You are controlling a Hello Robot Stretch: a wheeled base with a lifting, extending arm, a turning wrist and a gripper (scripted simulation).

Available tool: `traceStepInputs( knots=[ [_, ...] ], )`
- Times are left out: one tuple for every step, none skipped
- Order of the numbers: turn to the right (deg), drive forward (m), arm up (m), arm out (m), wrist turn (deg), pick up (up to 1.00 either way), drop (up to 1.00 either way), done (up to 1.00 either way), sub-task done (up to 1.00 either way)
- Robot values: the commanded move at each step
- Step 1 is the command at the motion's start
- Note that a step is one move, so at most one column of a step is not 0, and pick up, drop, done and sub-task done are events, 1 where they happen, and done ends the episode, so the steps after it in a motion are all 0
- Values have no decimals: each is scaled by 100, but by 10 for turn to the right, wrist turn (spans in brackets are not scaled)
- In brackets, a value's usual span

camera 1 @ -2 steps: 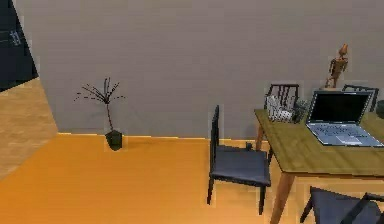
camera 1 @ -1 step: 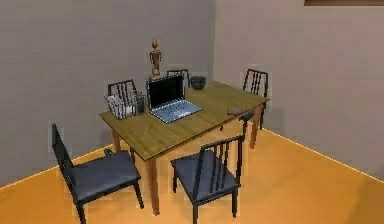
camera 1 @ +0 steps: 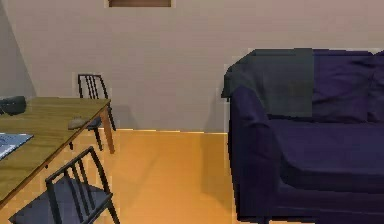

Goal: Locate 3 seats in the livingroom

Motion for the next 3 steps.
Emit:
traceStepInputs(
  knots=[
    [90,0,0,0,0,0,0,0,0],
    [0,30,0,0,0,0,0,0,0],
    [-450,0,0,0,0,0,0,0,0]
  ],
)
